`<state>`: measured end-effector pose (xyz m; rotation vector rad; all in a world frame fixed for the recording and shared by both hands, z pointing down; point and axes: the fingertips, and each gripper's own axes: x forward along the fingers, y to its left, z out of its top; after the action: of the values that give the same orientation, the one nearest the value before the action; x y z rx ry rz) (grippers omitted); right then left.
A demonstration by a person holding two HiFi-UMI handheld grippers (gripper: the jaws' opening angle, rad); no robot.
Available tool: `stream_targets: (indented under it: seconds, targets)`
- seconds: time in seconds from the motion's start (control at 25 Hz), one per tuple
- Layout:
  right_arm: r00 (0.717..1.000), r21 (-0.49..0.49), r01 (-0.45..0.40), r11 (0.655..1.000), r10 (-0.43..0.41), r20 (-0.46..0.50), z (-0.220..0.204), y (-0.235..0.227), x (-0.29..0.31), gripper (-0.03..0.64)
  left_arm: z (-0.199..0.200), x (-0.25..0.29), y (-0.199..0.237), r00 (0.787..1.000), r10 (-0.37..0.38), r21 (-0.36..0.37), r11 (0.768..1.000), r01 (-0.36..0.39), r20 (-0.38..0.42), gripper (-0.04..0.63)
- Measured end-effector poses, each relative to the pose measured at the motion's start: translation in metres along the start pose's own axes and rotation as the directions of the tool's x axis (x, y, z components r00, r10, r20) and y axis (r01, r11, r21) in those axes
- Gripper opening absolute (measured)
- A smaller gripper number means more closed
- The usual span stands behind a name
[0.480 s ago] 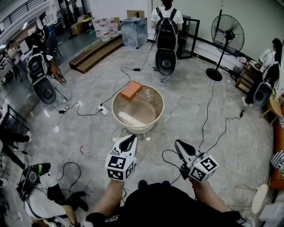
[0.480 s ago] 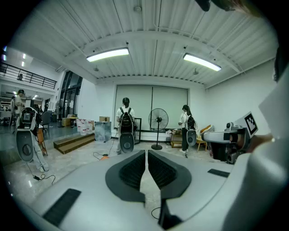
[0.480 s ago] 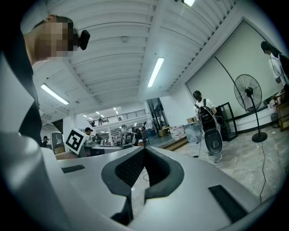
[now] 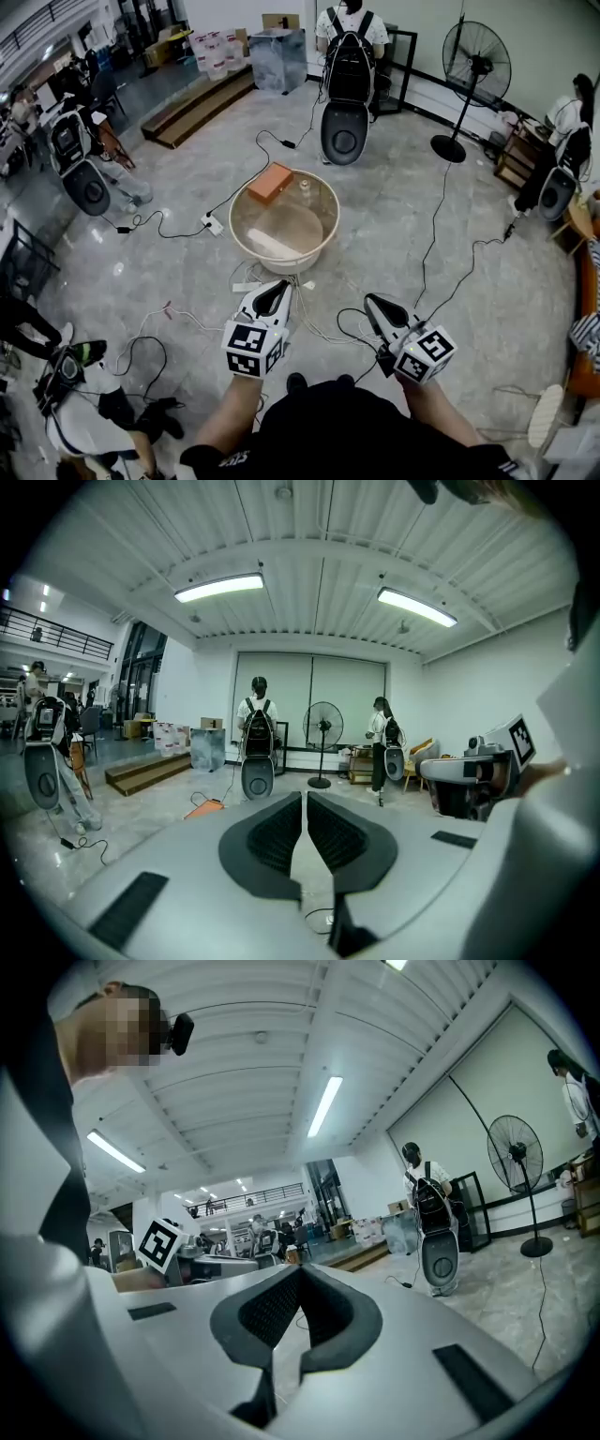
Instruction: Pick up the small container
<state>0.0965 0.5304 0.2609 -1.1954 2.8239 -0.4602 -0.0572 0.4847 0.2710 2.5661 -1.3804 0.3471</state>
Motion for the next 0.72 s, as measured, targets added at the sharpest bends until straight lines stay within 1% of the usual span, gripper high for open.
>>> stream_targets:
  seconds: [0.2, 0.4, 0.56, 0.72]
  targets:
    - [0.999, 0.003, 0.020, 1.000, -0.020, 0.037, 0.008, -0.016, -0.022, 0.011, -0.002, 0.002, -0.011, 1.000, 0.028, 0.003, 1.000, -0.028, -0.009, 0.033]
    - [0.998, 0.028, -0.006, 1.000, 0.005, 0.063, 0.012, -0.030, -0.048, 0.012, 0.000, 0.013, -0.029, 0.998, 0.060, 0.004, 0.998, -0.060, -0.003, 0.033]
    - [0.999, 0.040, -0.012, 0.999, 0.010, 0.047, 0.012, -0.034, -0.063, 0.014, -0.002, 0.021, -0.053, 0.998, 0.056, 0.005, 0.998, -0.056, 0.008, 0.034]
    - [0.999, 0.056, -0.023, 0.998, 0.021, 0.041, 0.003, -0.050, -0.075, 0.014, -0.001, 0.028, -0.069, 0.999, 0.047, 0.023, 0.999, -0.047, 0.009, 0.033]
